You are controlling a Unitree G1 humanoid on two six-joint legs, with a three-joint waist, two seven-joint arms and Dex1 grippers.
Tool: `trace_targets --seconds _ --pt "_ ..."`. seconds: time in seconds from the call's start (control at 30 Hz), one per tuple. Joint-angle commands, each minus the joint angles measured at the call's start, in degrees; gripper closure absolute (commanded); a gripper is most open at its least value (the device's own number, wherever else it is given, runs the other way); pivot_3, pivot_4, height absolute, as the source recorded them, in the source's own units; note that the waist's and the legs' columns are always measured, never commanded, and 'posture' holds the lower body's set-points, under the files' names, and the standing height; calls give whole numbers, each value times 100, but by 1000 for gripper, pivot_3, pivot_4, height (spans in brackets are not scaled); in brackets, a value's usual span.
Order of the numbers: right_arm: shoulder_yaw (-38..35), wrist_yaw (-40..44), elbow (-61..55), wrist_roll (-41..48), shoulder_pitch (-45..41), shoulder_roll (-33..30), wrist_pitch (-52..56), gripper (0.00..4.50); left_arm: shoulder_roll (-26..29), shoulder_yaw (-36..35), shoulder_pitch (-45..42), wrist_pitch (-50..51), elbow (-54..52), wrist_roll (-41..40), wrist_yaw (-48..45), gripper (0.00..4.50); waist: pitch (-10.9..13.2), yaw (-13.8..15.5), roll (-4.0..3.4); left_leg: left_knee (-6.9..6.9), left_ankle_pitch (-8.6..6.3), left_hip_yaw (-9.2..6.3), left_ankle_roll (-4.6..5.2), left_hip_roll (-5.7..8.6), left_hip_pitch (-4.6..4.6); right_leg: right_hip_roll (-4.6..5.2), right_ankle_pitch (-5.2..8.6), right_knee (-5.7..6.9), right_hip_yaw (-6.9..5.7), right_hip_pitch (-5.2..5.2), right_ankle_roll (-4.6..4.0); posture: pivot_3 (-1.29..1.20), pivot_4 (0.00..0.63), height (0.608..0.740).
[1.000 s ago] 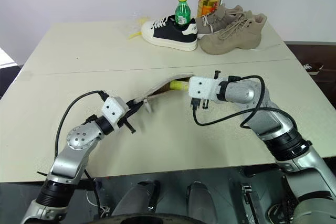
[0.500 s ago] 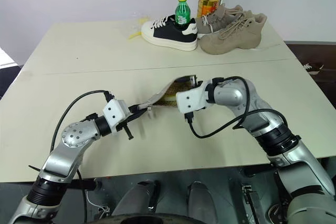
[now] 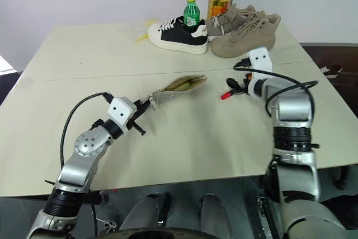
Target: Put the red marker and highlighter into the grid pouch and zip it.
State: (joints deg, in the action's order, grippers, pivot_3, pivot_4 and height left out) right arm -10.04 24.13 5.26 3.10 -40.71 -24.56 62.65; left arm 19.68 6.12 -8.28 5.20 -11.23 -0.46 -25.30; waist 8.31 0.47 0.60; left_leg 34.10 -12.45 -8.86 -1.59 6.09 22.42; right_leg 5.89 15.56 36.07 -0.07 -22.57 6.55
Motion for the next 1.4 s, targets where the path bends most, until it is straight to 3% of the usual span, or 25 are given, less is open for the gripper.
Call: trace_targets --seconds 0.03,0.37,0.47,0.7,0.87,1.13,1.4 --pt "-400 -930 -52 -153 -350 303 387 35 -28 21 -59 -86 77 60 46 4500 0 12 -1 0 0 0 0 0 0 -1 0 2 0 0 0 0 150 740" --pt "-971 -2243 972 1 -540 1376 420 35 -153 106 -153 -187 202 70 91 4500 -4 -19 -1 3 3 2 -3 4 -4 -5 -1 5 0 5 1 0 150 740" --pt "-901 -2210 1092 94 -468 1413 272 825 -173 105 -118 -190 173 75 124 4500 -7 -31 4 5 3 1 -3 4 -7 -6 -1 5 -1 11 1 0 150 740" --pt "-299 -1952 884 -58 -363 1034 -26 4210 -158 36 -78 -212 162 89 167 4500 -6 -148 2 2 3 0 -3 -1 -9 -11 -1 7 -1 9 1 0 150 740" --pt "1417 -185 33 -479 -138 -391 -1805 4212 -103 -47 -104 -224 179 -3 103 4500 8 -118 -21 4 3 5 -2 5 -3 -7 -1 2 -2 8 3 0 150 740" --pt "2244 1713 -737 -828 373 -2009 -4675 4212 -103 -56 -230 -277 225 -126 -54 4500 6 -118 -7 3 1 18 0 -3 -6 -7 1 -6 -3 16 10 0 150 740" --pt "2431 2060 -726 -1105 555 -2066 -5281 4212 -149 -24 -283 -285 188 -150 -160 4500 8 -101 -2 7 1 17 0 -2 -5 -4 1 -8 -1 15 9 0 150 740"
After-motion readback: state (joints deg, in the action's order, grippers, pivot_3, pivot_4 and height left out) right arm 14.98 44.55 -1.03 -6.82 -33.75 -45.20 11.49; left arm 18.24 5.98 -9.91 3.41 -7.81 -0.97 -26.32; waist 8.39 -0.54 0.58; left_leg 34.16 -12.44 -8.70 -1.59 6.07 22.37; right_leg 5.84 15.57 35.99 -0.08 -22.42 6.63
